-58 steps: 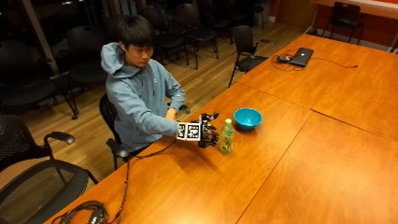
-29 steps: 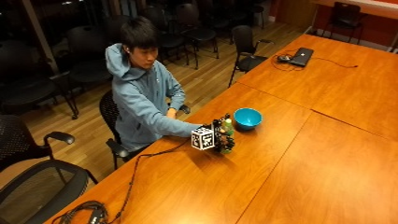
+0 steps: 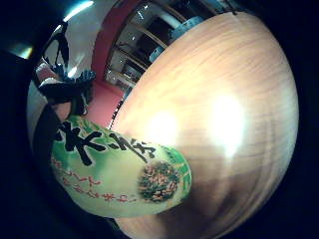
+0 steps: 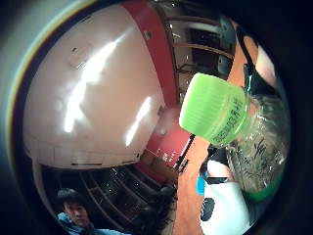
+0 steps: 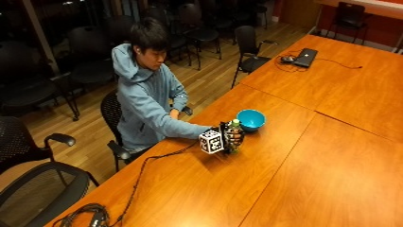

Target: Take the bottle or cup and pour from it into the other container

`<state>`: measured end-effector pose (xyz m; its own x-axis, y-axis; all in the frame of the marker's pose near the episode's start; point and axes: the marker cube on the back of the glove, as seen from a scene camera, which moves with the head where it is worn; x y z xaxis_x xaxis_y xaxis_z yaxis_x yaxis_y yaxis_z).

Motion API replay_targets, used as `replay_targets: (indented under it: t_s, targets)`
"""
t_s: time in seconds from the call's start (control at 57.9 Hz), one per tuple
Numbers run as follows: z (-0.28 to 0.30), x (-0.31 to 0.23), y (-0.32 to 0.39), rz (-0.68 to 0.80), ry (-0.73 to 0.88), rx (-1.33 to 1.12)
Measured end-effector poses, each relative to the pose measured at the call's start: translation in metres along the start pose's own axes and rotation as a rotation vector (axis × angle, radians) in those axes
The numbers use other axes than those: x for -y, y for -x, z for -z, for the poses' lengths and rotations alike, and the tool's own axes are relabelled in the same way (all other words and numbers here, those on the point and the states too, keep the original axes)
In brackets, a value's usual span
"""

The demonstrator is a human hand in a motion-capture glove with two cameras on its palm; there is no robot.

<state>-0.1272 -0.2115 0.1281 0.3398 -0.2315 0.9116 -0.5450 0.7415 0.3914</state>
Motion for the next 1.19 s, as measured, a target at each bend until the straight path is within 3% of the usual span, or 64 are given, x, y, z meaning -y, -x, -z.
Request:
replay_targets:
  t_s: [0.588,1.193]
  targets:
    - [-0.007,0.003,0.005,0.021,0.037,-0.012]
    - [-0.016,0.048,0.098,0.087,0.137,-0.046]
